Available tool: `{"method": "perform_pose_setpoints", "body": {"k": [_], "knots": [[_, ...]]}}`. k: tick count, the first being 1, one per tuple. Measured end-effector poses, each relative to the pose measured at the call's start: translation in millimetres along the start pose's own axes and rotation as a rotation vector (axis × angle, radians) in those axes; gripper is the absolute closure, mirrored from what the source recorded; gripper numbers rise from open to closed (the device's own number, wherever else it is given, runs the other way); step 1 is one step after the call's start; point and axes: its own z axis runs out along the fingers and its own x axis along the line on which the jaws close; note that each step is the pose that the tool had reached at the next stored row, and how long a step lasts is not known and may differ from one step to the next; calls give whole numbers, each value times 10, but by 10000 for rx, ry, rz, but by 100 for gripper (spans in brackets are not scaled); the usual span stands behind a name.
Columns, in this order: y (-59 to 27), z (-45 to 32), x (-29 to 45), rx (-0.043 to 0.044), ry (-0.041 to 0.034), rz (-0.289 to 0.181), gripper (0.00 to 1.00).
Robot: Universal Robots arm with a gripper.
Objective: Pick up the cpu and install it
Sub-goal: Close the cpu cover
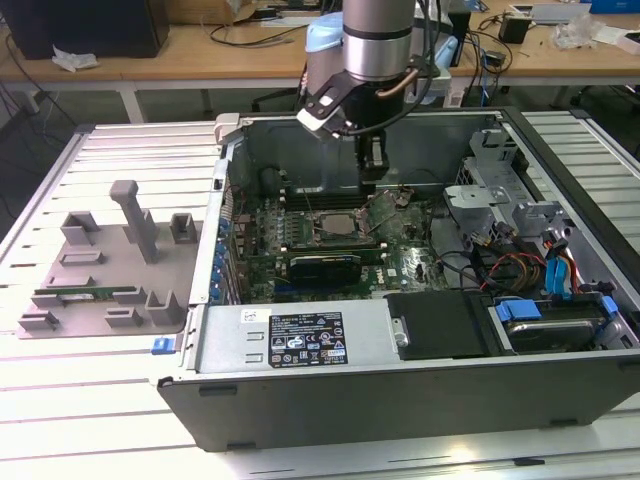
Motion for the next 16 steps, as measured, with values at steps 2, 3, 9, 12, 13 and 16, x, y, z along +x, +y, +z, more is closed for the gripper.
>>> {"method": "perform_pose_setpoints", "body": {"k": [2,3,9,12,13,16], "knots": [[84,4,0,0,4,1,89],[120,5,-1,0,3,1,89],[505,17,-3,15,1,1,89],[557,34,-3,20,2,0,89],[564,49,-3,20,1,0,89],[586,123,-1,21,1,1,89]]}}
